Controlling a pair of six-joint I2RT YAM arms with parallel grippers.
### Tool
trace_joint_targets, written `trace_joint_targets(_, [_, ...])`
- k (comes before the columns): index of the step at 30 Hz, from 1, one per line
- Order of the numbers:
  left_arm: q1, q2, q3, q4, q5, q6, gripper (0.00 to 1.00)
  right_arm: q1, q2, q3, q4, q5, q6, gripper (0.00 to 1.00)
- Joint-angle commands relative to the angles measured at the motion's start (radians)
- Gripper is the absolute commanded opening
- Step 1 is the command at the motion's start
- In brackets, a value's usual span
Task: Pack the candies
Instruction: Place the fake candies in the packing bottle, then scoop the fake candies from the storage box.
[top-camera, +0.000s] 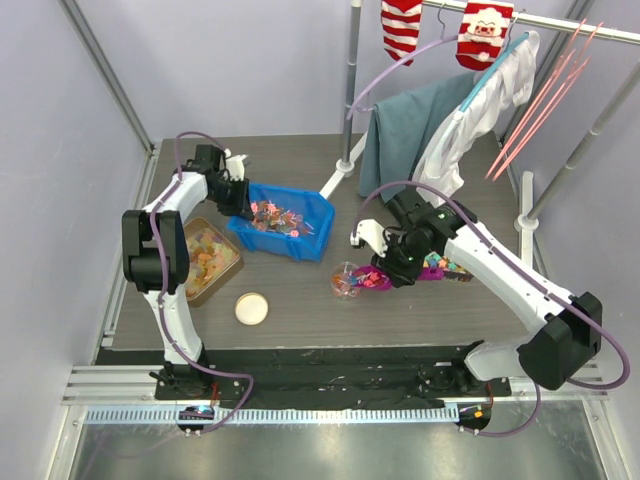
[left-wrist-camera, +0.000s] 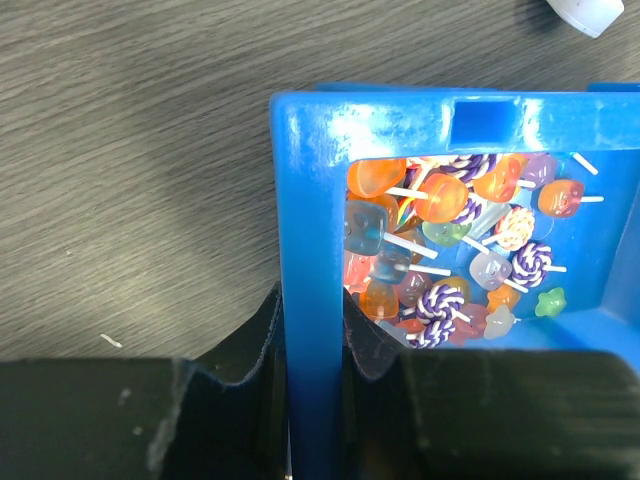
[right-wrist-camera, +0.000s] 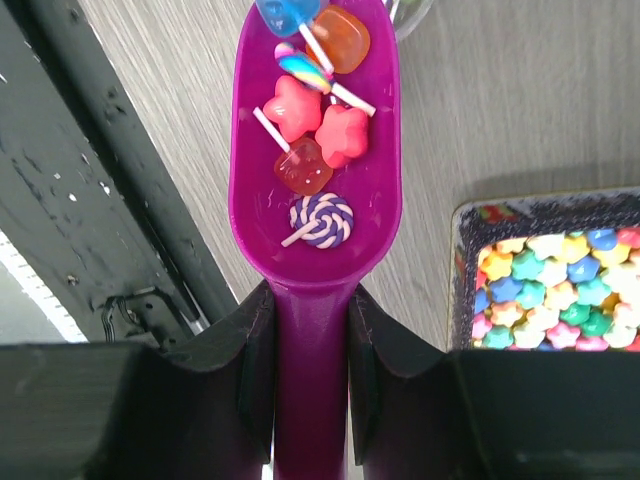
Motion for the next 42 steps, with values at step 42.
trace_joint_targets(42, [0.011,-0.051,0.01,0.025,-0.018,0.003,0.0,0.093,0.414,0.603,-0.012,0.253,0.014,0.01])
